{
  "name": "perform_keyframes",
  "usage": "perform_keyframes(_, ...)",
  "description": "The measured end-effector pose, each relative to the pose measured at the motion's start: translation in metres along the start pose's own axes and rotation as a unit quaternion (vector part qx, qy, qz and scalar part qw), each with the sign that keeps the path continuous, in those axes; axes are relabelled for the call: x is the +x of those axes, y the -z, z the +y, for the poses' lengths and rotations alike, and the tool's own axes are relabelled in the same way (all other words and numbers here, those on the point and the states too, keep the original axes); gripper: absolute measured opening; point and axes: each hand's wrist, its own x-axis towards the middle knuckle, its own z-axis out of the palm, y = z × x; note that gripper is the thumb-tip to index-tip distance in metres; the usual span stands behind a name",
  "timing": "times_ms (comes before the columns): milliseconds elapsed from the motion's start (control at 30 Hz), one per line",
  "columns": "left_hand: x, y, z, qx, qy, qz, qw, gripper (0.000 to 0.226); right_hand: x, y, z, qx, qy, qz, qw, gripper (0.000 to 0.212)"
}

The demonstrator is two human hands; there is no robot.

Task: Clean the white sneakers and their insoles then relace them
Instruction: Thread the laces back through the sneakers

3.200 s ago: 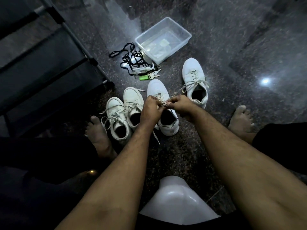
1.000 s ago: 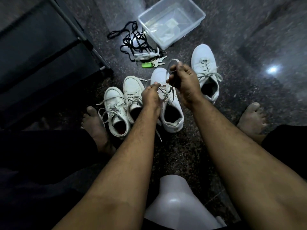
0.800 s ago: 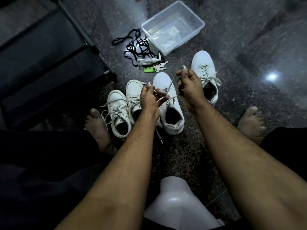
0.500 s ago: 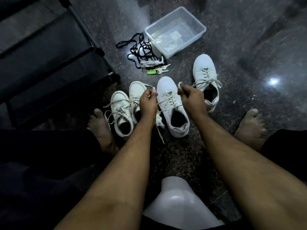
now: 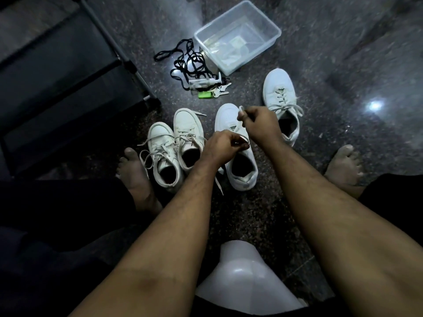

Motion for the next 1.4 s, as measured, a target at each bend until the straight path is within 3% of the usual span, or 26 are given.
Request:
perform_keyframes(267, -0.005, 0.002, 0.007, 0.037, 0.009, 0.034, 0.999, 0.021, 0.002, 0.018, -0.033, 0.094, 0.043, -0.025, 0.994, 0.021)
perform_keyframes(367, -0.010, 0.005, 0.007, -0.006, 0.017, 0.042, 0.999, 0.017, -0.003, 0.011, -0.028, 0.163, 0.028, -0.095, 0.982, 0.012)
perform_keyframes(500, -0.017, 0.003, 0.000, -0.176, 0.085, 0.033, 0.980, 0.010, -0.017, -0.009, -0.005, -0.029, 0.032, -0.206, 0.978, 0.035)
perform_keyframes(633, -0.021, 0.000, 0.003, -0.348, 0.138, 0.021, 0.927, 0.025, -0.030, -0.014, -0.001, 0.074, 0.009, -0.182, 0.980, 0.026)
perform_keyframes(733, -0.024, 0.008, 0.008, -0.374, 0.182, 0.021, 0.909, 0.044, -0.030, -0.011, 0.002, 0.064, 0.006, -0.168, 0.984, 0.015)
perform_keyframes(867, -0.027, 0.017, 0.005, -0.381, 0.237, -0.035, 0.893, 0.019, -0.032, -0.011, 0.011, -0.019, 0.035, -0.131, 0.991, 0.020)
perform_keyframes(1000, -0.025, 0.023, 0.000, -0.405, 0.284, -0.067, 0.866, 0.020, -0.040, -0.014, 0.008, -0.157, 0.187, -0.115, 0.963, 0.025)
perform_keyframes(1100, -0.024, 0.027, 0.004, -0.371, 0.271, -0.053, 0.887, 0.020, -0.042, -0.013, 0.008, -0.211, 0.221, -0.056, 0.951, 0.021)
perform_keyframes(1233, -0.018, 0.031, 0.011, -0.230, 0.204, 0.027, 0.951, 0.028, -0.038, -0.014, 0.007, -0.320, 0.257, 0.006, 0.912, 0.010)
perform_keyframes(1333, -0.017, 0.036, 0.010, -0.173, 0.146, 0.099, 0.969, 0.027, -0.044, -0.007, 0.001, -0.281, 0.192, -0.009, 0.940, 0.020)
perform_keyframes(1400, -0.020, 0.046, 0.012, -0.133, 0.068, 0.100, 0.984, 0.022, -0.046, -0.006, 0.001, -0.257, 0.128, -0.042, 0.957, 0.023)
